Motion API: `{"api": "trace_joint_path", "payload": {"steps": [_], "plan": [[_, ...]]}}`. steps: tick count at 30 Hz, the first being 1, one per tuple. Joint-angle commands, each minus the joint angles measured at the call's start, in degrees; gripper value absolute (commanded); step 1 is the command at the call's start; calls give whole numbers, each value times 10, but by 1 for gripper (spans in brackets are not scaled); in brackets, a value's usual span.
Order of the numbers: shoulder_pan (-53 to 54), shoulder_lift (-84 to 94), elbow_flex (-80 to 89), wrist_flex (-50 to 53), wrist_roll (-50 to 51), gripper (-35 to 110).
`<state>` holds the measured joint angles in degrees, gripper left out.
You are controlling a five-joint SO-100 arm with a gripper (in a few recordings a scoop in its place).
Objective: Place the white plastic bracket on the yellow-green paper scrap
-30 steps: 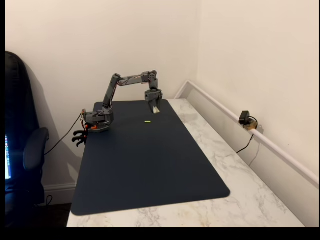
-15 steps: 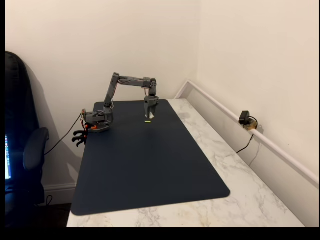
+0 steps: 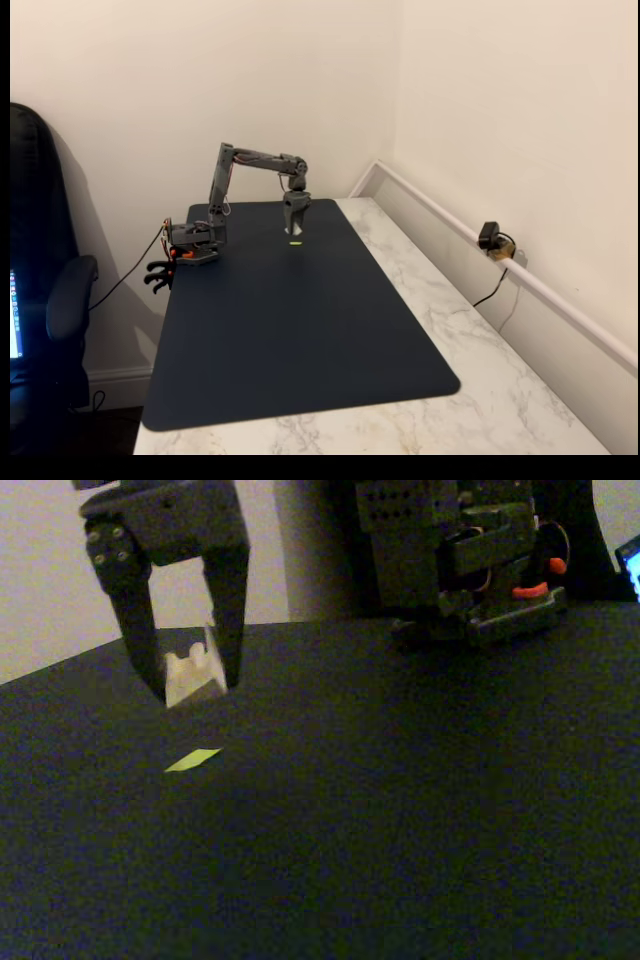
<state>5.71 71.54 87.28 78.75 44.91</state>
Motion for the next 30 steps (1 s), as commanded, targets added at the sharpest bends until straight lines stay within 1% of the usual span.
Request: {"api": "trace_joint_path", "payload": {"steps": [1,7,10,11,12,16,18,23,26,28,29,30], "plan": [[22,3,-17,-9,-4,0],[31,-36,-25,-24,-11,0],[34,-49,-40,-14,-19,1],[34,-56,-50,-5,-25,12],[33,-61,-59,3,-29,17],[30,-51,-61,7,-52,28],[29,-53,-76,22,-68,31],[16,-51,-106,58,-83,28],[-4,-22,-110,86,-76,25],[-26,5,-118,108,-82,26],[-38,17,-127,122,-83,24],[-50,27,-134,136,-78,18]]}}
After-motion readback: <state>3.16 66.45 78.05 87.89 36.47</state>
